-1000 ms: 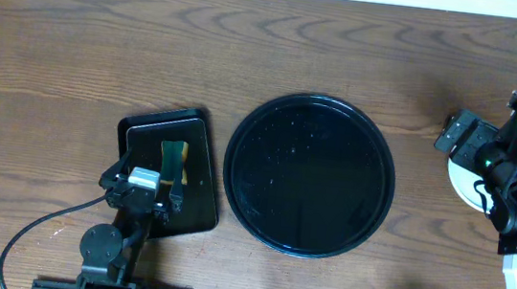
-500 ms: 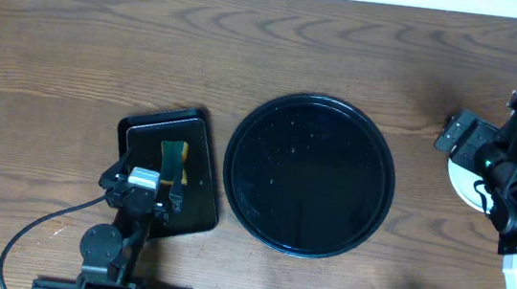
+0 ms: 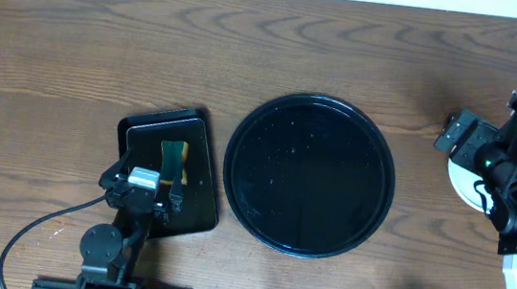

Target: Clean dirty plates on tray and stack at the side

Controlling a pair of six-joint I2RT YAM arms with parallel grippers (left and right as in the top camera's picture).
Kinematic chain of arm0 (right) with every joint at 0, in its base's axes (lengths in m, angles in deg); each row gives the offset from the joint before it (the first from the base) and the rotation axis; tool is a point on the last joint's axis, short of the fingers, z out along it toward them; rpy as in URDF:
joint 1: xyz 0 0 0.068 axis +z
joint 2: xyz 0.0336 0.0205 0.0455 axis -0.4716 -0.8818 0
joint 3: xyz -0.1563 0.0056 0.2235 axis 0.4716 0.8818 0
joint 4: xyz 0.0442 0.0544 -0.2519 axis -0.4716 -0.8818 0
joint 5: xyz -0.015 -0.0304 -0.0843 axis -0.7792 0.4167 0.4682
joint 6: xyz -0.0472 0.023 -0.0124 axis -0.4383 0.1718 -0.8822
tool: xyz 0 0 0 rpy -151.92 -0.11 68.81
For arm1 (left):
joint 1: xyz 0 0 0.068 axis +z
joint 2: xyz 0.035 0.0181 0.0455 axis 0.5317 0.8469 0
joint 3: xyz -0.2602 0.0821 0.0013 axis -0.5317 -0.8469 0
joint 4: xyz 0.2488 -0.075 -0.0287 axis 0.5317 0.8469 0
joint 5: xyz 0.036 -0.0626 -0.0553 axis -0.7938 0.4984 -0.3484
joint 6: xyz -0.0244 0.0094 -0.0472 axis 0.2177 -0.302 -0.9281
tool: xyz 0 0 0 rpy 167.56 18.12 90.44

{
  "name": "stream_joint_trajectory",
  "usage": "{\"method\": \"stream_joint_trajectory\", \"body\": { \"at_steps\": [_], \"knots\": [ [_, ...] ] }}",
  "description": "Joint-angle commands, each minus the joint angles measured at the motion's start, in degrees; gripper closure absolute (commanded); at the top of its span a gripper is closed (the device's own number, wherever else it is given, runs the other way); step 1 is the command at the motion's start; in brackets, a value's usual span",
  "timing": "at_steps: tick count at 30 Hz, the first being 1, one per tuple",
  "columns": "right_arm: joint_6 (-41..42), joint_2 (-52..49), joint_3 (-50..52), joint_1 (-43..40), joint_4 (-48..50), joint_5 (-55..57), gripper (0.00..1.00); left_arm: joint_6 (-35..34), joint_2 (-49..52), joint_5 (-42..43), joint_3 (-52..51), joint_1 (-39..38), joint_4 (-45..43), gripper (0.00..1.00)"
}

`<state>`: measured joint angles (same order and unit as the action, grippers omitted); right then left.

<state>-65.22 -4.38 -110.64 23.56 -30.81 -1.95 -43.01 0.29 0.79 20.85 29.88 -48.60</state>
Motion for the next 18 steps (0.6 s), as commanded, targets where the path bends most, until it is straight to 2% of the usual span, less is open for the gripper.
{"method": "stream_joint_trajectory", "body": {
  "at_steps": [1, 8, 13, 18],
  "knots": [
    [-0.90, 2.80, -0.81, 0.48, -0.70, 0.68, 0.01, 0.55, -0.31, 0.79, -0.61, 0.31, 2.51, 0.09],
    [-0.87, 14.64, -0.24, 0.57, 3.45, 4.59, 0.01, 0.55, -0.31, 0.79, -0.61, 0.31, 2.49, 0.09],
    [-0.87, 26.16, 3.98, 1.66, 13.00, 4.63, 0.01, 0.55, -0.31, 0.79, -0.61, 0.31, 2.51, 0.09],
    [0.26, 37.94, 13.40, 1.68, 24.22, 4.50, 0.01, 0.55, -0.31, 0.79, -0.61, 0.31, 2.49, 0.09]
  ]
}}
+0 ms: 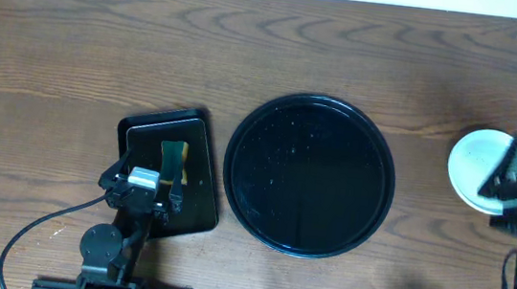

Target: Clean dirty plates on tray and stack at the side

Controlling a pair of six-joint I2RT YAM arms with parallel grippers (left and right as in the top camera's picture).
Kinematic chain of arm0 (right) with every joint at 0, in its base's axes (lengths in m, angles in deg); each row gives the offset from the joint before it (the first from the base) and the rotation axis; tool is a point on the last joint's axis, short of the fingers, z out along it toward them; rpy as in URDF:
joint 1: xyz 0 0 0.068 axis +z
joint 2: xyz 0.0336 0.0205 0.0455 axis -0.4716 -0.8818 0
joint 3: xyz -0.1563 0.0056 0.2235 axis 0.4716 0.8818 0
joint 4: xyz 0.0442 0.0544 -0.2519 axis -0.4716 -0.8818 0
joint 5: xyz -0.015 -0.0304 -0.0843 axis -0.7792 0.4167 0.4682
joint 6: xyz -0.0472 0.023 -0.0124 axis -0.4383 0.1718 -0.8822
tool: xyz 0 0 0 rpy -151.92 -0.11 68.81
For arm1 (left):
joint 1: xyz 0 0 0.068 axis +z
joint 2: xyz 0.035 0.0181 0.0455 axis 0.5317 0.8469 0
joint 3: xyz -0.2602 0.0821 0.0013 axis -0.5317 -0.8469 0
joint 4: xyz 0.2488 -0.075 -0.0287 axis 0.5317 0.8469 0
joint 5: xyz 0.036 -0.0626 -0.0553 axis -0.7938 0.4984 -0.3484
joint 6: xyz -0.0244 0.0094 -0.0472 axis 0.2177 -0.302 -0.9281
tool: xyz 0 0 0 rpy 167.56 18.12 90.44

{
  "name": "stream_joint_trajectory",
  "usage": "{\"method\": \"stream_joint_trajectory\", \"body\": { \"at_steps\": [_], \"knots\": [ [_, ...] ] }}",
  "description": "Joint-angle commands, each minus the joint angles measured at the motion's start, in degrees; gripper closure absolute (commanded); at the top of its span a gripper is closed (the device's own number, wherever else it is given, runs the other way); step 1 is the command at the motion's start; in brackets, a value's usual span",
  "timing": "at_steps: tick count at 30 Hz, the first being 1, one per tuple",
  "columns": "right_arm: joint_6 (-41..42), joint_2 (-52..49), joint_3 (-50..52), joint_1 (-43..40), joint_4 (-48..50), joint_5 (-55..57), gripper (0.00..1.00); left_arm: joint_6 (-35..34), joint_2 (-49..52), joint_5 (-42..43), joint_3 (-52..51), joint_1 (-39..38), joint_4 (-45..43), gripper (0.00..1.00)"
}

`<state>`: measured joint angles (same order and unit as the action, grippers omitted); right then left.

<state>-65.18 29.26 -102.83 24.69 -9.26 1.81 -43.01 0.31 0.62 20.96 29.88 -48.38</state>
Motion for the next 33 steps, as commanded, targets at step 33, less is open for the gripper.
{"method": "stream_joint_trajectory", "body": {
  "at_steps": [33],
  "knots": [
    [-1.14, 28.33, 55.69, 5.90, 46.66, -2.69, 0.01, 0.55, -0.31, 0.96, -0.72, 0.31, 2.27, 0.09]
  ]
}}
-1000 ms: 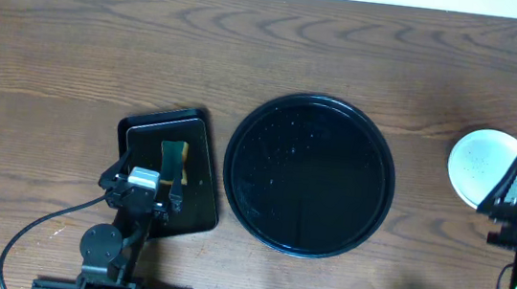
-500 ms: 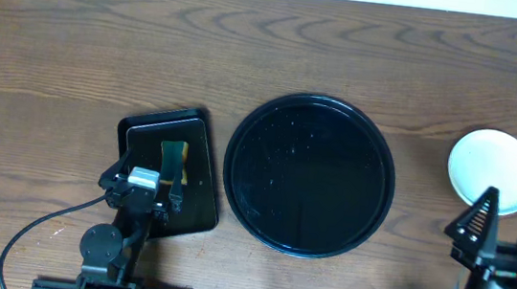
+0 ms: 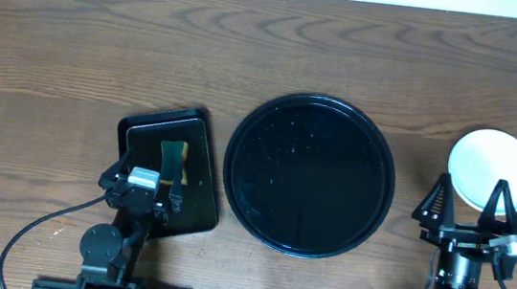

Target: Clean dirty plates on tray and stack at the side

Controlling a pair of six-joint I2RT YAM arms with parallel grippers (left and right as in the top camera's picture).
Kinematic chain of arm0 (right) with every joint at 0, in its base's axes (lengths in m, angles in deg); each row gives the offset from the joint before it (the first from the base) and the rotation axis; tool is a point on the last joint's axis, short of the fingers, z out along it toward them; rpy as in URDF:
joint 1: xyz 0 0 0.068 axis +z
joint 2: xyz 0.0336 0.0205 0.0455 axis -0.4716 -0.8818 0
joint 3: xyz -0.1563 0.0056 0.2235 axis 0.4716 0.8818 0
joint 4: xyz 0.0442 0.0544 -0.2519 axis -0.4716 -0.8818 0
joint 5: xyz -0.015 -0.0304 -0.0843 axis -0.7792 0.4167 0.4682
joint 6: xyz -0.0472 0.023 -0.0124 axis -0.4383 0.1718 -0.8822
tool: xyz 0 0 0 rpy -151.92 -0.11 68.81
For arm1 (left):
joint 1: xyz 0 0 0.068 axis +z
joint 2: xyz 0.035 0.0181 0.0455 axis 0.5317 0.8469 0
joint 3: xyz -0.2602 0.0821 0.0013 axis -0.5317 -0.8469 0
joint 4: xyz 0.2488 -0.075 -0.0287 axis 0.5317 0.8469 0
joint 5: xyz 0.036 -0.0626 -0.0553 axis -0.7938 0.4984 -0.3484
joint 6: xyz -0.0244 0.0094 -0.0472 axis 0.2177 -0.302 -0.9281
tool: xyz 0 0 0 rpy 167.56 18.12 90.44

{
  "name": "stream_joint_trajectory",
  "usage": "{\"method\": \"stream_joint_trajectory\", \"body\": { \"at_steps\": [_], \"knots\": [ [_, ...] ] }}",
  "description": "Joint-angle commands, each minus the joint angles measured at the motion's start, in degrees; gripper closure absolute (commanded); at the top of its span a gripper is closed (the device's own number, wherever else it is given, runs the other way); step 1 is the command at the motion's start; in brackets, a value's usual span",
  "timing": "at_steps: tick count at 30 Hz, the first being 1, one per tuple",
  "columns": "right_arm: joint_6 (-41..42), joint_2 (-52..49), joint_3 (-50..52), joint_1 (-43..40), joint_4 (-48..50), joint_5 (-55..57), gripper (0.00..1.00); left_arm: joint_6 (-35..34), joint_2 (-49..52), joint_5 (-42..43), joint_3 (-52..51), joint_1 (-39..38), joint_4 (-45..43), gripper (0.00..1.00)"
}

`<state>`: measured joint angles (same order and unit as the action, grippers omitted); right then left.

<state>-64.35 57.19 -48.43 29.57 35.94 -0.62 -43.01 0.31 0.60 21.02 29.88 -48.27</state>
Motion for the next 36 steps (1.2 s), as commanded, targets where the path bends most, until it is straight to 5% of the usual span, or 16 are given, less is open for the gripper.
{"method": "stream_joint_trajectory", "body": {
  "at_steps": [1, 10, 26, 36],
  "knots": [
    [-1.97, 0.39, 1.84, 1.07, 2.12, -0.26, 0.01, 0.55, -0.31, 0.98, -0.79, 0.31, 2.16, 0.09],
    [-3.30, 0.39, 5.25, 1.18, 7.13, 0.37, 0.01, 0.55, -0.31, 0.98, -0.79, 0.31, 2.16, 0.09],
    [-6.32, 0.39, 5.27, 1.18, -22.73, 0.37, 0.01, 0.55, -0.31, 0.98, -0.79, 0.31, 2.16, 0.09],
    [-13.55, 0.39, 5.27, 1.29, -23.23, -2.89, 0.01, 0.55, -0.31, 0.98, -0.79, 0.31, 2.16, 0.09]
  ]
}}
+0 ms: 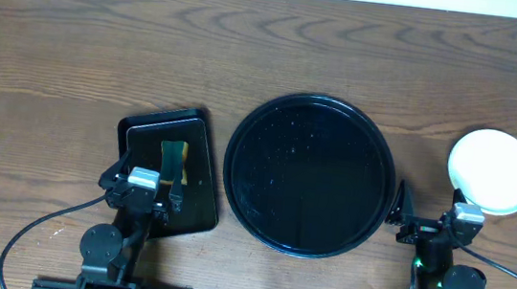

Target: Clean dirty plates on tray and stack at the side

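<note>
The round black tray (309, 174) lies in the middle of the table, with only small specks on its surface and no plate on it. A white plate (492, 171) rests on the wood to its right; whether others lie under it cannot be told. My right gripper (424, 218) sits low at the front edge, between the tray and the plate, touching neither, with its fingers apart. My left gripper (151, 177) hangs open over the small black dish (190, 205), just short of the green sponge (171, 158) lying in it.
A black cable (38, 227) runs from the left arm across the front left of the table. Both arm bases stand at the front edge. Bare wood stretches behind the tray and to the far left.
My right arm has drawn back and to the left, from just below the white plate to low at the front edge beside the tray. The plate, tray and left arm have not moved.
My right arm first stood over the white plate at the right edge, covering most of it. It then sat lower with the plate half showing, then below the plate, open, with the plate fully in view. Now it rests at the front edge. The left arm stayed put.
</note>
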Controlling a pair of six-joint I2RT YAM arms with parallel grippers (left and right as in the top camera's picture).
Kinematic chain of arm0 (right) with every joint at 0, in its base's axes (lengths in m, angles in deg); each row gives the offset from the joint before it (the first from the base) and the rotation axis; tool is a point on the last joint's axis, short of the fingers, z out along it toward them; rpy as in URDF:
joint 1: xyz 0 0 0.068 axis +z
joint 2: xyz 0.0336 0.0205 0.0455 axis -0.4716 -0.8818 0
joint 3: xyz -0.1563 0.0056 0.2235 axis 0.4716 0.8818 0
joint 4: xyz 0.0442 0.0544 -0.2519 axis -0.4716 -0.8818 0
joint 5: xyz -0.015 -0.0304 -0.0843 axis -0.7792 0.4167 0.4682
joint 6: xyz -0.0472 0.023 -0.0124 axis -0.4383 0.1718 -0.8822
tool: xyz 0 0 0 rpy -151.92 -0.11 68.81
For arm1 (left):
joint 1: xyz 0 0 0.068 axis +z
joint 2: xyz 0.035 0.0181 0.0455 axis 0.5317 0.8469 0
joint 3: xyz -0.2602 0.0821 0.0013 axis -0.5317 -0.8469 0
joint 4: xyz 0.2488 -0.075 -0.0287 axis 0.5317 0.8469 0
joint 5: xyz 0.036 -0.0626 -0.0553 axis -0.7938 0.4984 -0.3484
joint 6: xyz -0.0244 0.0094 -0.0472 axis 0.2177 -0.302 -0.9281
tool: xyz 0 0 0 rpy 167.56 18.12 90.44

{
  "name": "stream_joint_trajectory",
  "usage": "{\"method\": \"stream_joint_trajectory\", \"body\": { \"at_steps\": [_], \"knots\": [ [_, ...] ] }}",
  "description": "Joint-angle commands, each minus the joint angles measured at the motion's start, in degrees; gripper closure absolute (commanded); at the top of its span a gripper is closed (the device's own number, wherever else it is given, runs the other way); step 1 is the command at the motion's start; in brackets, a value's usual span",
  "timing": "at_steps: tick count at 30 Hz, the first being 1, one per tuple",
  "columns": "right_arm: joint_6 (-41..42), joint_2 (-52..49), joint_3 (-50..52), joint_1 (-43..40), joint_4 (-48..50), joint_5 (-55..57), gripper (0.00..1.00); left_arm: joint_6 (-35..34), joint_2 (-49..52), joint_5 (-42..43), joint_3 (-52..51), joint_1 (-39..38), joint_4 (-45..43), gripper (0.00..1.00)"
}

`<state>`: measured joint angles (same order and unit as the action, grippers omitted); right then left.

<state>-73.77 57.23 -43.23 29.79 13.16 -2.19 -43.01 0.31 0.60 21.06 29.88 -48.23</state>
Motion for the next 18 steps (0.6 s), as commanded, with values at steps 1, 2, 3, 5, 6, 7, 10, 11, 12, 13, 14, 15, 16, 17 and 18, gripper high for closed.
{"method": "stream_joint_trajectory", "body": {
  "at_steps": [1, 2, 3, 5, 6, 7, 10, 11, 12, 13, 14, 15, 16, 17, 18],
  "knots": [
    [-4.96, 0.35, 0.07, 1.07, -0.46, -1.33, 0.01, 0.55, -0.31, 0.98, -0.83, 0.31, 2.12, 0.09],
    [-5.86, 0.35, 0.07, 1.07, -0.46, -1.44, 0.01, 0.55, -0.31, 0.98, -0.83, 0.31, 2.12, 0.09],
    [-6.71, 0.35, 0.07, 1.07, -0.44, -1.55, 0.01, 0.55, -0.31, 0.98, -0.83, 0.31, 2.14, 0.09],
    [-8.83, 0.35, 0.07, 1.07, -0.42, -1.55, 0.01, 0.55, -0.31, 0.98, -0.83, 0.31, 2.12, 0.09],
    [-10.32, 0.35, 0.07, 1.07, -0.44, -1.55, 0.01, 0.55, -0.31, 0.98, -0.83, 0.31, 2.12, 0.09],
    [-11.69, 0.35, 0.07, 1.07, -0.44, -1.53, 0.01, 0.55, -0.31, 0.98, -0.83, 0.31, 2.12, 0.09],
    [-12.94, 0.35, 0.07, 1.07, -0.46, -1.57, 0.01, 0.55, -0.31, 0.98, -0.83, 0.31, 2.12, 0.09],
    [-12.94, 0.35, 0.07, 1.07, -0.44, -1.66, 0.01, 0.55, -0.31, 0.98, -0.83, 0.31, 2.12, 0.09],
    [-12.94, 0.35, 0.07, 1.07, -0.44, -1.66, 0.01, 0.55, -0.31, 0.98, -0.83, 0.31, 2.12, 0.09],
    [-12.87, 0.35, 0.07, 1.07, -0.44, -1.64, 0.01, 0.55, -0.31, 0.98, -0.83, 0.31, 2.12, 0.09],
    [-12.83, 0.35, 0.07, 1.07, -0.44, -1.66, 0.01, 0.55, -0.31, 0.98, -0.83, 0.31, 2.12, 0.09],
    [-11.23, 0.35, 0.07, 1.07, -0.39, -1.62, 0.01, 0.55, -0.31, 0.98, -0.83, 0.31, 2.12, 0.09],
    [-10.19, 0.35, 0.07, 1.07, -0.33, -1.64, 0.01, 0.55, -0.31, 0.98, -0.83, 0.31, 2.12, 0.09],
    [-9.44, 0.35, 0.07, 1.05, -0.28, -1.64, 0.01, 0.55, -0.31, 0.98, -0.83, 0.31, 2.12, 0.09],
    [-9.44, 0.35, 0.07, 1.05, -0.26, -1.62, 0.01, 0.55, -0.31, 0.98, -0.83, 0.31, 2.12, 0.09]
  ]
}}
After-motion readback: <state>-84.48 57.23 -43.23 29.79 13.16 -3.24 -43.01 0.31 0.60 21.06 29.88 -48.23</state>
